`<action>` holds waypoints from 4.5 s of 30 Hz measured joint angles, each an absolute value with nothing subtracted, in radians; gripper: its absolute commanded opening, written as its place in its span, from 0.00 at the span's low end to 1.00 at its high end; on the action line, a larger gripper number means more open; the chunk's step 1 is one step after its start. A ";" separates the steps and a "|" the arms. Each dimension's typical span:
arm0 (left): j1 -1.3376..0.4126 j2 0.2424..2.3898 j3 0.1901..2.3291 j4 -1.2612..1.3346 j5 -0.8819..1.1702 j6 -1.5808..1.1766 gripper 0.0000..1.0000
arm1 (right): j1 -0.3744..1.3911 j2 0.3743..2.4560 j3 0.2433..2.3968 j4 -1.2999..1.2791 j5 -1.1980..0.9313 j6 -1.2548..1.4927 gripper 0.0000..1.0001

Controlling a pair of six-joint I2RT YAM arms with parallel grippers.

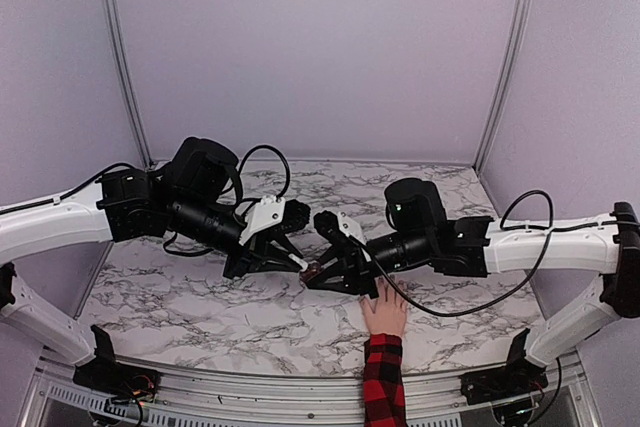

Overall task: Paint the nails
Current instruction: Unscrew the cap of the nail polish bottle, then remove the excess polish from the bottle rim.

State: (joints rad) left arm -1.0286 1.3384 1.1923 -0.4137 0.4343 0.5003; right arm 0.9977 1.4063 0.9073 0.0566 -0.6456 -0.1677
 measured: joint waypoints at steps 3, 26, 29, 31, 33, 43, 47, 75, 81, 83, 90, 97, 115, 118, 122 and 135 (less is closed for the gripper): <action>-1.019 1.338 1.195 -0.398 0.448 0.481 0.00 | 1.002 1.385 0.899 0.068 -0.609 -0.173 0.00; -0.994 1.339 1.196 -0.369 0.466 0.440 0.00 | 1.018 1.354 0.878 0.095 -0.463 -0.204 0.00; -0.993 1.339 1.196 -0.369 0.464 0.437 0.00 | 1.018 1.354 0.877 0.095 -0.458 -0.207 0.00; -0.993 1.339 1.196 -0.369 0.463 0.437 0.00 | 1.018 1.354 0.875 0.095 -0.453 -0.210 0.00; -0.993 1.339 1.196 -0.369 0.462 0.437 0.00 | 1.018 1.354 0.872 0.095 -0.450 -0.211 0.00; -0.990 1.338 1.196 -0.369 0.462 0.437 0.00 | 1.018 1.354 0.872 0.094 -0.439 -0.212 0.00; -0.990 1.338 1.196 -0.369 0.463 0.437 0.00 | 1.018 1.354 0.872 0.094 -0.438 -0.212 0.00; -0.988 1.338 1.196 -0.371 0.462 0.442 0.00 | 1.022 1.354 0.872 0.093 -0.420 -0.215 0.00; -0.988 1.338 1.196 -0.372 0.461 0.453 0.00 | 1.023 1.354 0.872 0.093 -0.417 -0.215 0.00; -0.988 1.338 1.196 -0.372 0.459 0.457 0.00 | 1.023 1.354 0.872 0.093 -0.415 -0.214 0.00; -0.988 1.338 1.196 -0.376 0.445 0.466 0.00 | 1.023 1.354 0.872 0.079 -0.393 -0.215 0.00; -0.988 1.338 1.196 -0.379 0.443 0.475 0.00 | 1.023 1.354 0.872 0.065 -0.387 -0.215 0.00; -0.988 1.329 1.196 -0.381 0.444 0.479 0.00 | 1.023 1.354 0.872 0.046 -0.379 -0.215 0.00; -0.993 1.322 1.196 -0.379 0.472 0.479 0.00 | 1.023 1.355 0.872 0.043 -0.357 -0.215 0.00; -1.002 1.321 1.196 -0.379 0.497 0.479 0.00 | 1.022 1.354 0.872 0.043 -0.346 -0.215 0.00; -0.995 1.311 1.195 -0.379 0.500 0.479 0.00 | 1.022 1.327 0.837 0.044 -0.353 -0.219 0.00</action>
